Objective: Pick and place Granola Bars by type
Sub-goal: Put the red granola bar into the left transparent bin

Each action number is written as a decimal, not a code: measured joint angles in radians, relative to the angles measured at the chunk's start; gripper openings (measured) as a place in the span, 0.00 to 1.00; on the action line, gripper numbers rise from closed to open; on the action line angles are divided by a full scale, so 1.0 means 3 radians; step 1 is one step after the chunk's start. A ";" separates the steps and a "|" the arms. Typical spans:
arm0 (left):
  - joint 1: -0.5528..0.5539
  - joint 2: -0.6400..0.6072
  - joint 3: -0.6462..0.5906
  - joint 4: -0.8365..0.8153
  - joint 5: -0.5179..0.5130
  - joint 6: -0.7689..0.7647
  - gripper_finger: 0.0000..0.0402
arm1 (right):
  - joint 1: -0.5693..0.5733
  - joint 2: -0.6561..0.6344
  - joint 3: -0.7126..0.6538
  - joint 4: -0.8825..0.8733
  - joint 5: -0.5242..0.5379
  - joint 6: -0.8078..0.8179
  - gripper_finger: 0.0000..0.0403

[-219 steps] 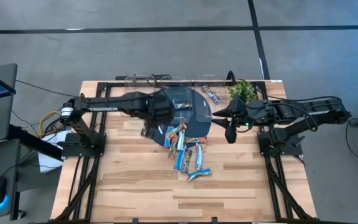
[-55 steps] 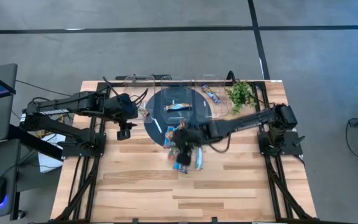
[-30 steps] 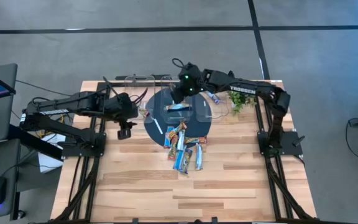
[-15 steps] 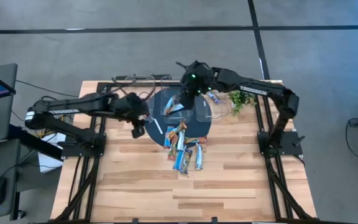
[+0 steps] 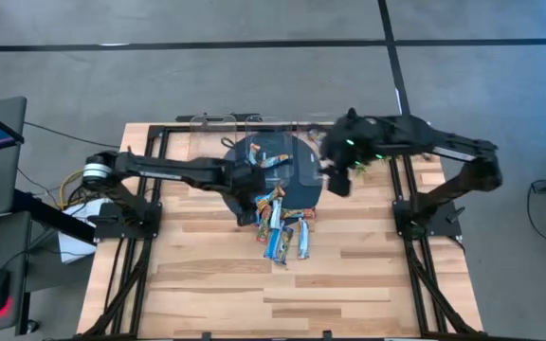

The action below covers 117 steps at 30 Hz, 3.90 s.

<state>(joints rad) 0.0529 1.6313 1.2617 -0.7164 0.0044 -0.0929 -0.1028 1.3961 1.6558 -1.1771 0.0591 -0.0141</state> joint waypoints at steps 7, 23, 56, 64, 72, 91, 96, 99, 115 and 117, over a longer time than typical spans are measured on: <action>-0.0147 0.0155 0.0001 -0.0044 -0.0059 0.0078 0.45 | 0.0568 -0.0437 0.0000 -0.0258 0.0605 0.0358 0.36; -0.0197 0.0558 -0.0004 -0.0188 -0.0533 -0.2243 0.45 | 0.1341 -0.0741 0.0000 -0.0575 0.1300 0.0837 0.33; -0.0449 0.0958 -0.0004 -0.0573 0.0207 -0.1753 0.30 | 0.1367 -0.0740 -0.0001 -0.0727 0.1298 0.0718 0.33; -0.0753 0.0958 -0.0004 -0.1270 0.0428 -0.1178 0.23 | 0.1367 -0.0740 -0.0001 -0.0726 0.1299 0.0715 0.33; -0.0943 0.0860 0.0051 -0.1311 0.0850 -0.0946 0.17 | 0.1367 -0.0740 -0.0003 -0.0716 0.1383 0.0714 0.33; -0.0652 -0.0586 0.0172 -0.1375 -0.0918 -0.1602 0.11 | 0.1345 -0.0646 -0.0004 -0.0517 0.1397 0.0716 0.33; -0.0240 -0.0835 0.0177 -0.1680 -0.1697 -0.1897 0.11 | 0.1289 -0.0587 -0.0004 -0.0346 0.1395 0.0717 0.33; 0.0075 -0.0854 0.0176 -0.1882 -0.1885 -0.1909 0.11 | 0.1267 -0.0534 0.0001 -0.0225 0.1395 0.0716 0.33; 0.1355 -0.0852 -0.0375 -0.1373 -0.1519 -0.1148 0.22 | 0.1248 -0.0101 0.0001 0.0148 0.1380 0.0747 0.33; 0.1399 -0.0852 -0.0411 -0.1294 -0.1499 -0.1052 0.27 | 0.1244 -0.0020 -0.0004 0.0165 0.1379 0.0747 0.33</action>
<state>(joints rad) 0.4727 1.3758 1.1383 -1.1046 -0.4452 -0.4085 0.2704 1.3901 1.6545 -1.1275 0.4728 0.2100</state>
